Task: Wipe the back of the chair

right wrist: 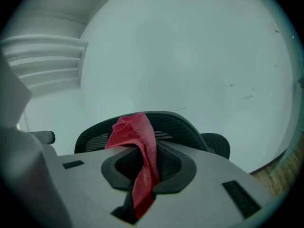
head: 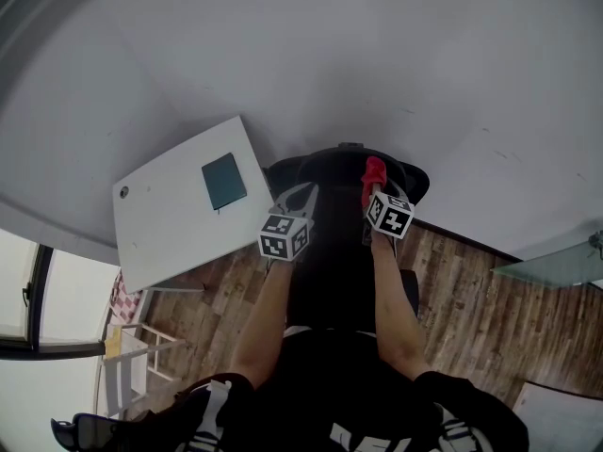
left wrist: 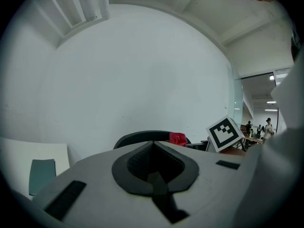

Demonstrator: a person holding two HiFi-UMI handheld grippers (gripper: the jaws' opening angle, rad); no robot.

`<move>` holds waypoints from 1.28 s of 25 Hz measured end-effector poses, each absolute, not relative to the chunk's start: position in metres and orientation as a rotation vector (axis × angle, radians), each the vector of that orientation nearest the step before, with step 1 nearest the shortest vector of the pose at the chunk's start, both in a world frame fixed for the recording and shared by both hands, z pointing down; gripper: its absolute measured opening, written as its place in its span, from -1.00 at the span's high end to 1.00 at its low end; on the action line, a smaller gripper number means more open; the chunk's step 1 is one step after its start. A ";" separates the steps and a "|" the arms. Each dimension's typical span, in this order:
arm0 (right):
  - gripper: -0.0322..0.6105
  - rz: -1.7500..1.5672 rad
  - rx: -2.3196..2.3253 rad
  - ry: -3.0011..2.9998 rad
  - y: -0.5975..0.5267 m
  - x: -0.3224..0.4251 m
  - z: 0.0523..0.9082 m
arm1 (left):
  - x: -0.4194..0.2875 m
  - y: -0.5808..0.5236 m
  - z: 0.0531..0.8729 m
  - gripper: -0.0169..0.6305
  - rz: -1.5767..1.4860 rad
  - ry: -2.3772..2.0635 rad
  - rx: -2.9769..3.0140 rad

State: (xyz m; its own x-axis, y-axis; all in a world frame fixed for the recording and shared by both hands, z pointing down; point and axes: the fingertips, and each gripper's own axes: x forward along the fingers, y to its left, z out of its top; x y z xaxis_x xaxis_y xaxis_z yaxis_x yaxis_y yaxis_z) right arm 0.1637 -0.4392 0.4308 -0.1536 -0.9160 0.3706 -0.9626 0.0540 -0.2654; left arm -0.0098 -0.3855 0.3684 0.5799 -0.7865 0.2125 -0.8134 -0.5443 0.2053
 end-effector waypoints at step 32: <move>0.68 0.458 1.300 -2.622 -0.351 0.138 0.408 | 0.013 -0.305 0.374 0.87 0.176 -1.456 2.496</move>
State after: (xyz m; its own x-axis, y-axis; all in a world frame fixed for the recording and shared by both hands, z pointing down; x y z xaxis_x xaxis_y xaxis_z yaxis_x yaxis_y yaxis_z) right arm 0.1381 -0.3510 0.4081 -0.6021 -0.7429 0.2926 -0.7981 0.5707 -0.1933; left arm 0.0128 -0.3052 0.3738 0.4942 -0.8394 0.2261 -0.8691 -0.4713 0.1500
